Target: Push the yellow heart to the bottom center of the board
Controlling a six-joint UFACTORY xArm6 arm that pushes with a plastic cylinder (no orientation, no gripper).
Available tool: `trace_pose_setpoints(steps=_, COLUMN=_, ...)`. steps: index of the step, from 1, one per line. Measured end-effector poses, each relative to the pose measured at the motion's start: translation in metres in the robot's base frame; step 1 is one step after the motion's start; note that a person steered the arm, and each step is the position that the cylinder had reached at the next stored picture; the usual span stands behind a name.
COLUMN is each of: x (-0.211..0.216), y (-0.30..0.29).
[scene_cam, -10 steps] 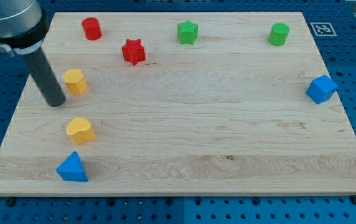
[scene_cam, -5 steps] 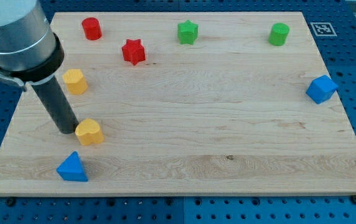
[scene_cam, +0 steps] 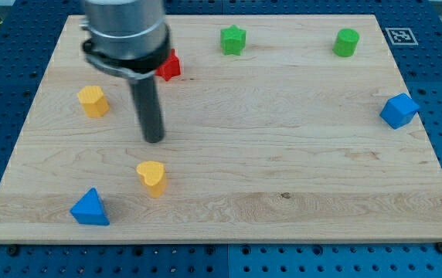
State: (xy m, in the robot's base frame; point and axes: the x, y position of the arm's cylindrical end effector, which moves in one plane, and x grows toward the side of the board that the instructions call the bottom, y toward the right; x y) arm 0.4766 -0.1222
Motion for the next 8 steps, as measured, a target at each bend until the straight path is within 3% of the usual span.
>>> trace_pose_setpoints(steps=3, x=0.06, y=-0.015)
trace_pose_setpoints(steps=4, x=0.065, y=0.005)
trace_pose_setpoints(steps=6, x=0.067, y=0.106)
trace_pose_setpoints(steps=7, x=0.065, y=0.097)
trace_pose_setpoints(steps=8, x=0.062, y=0.046)
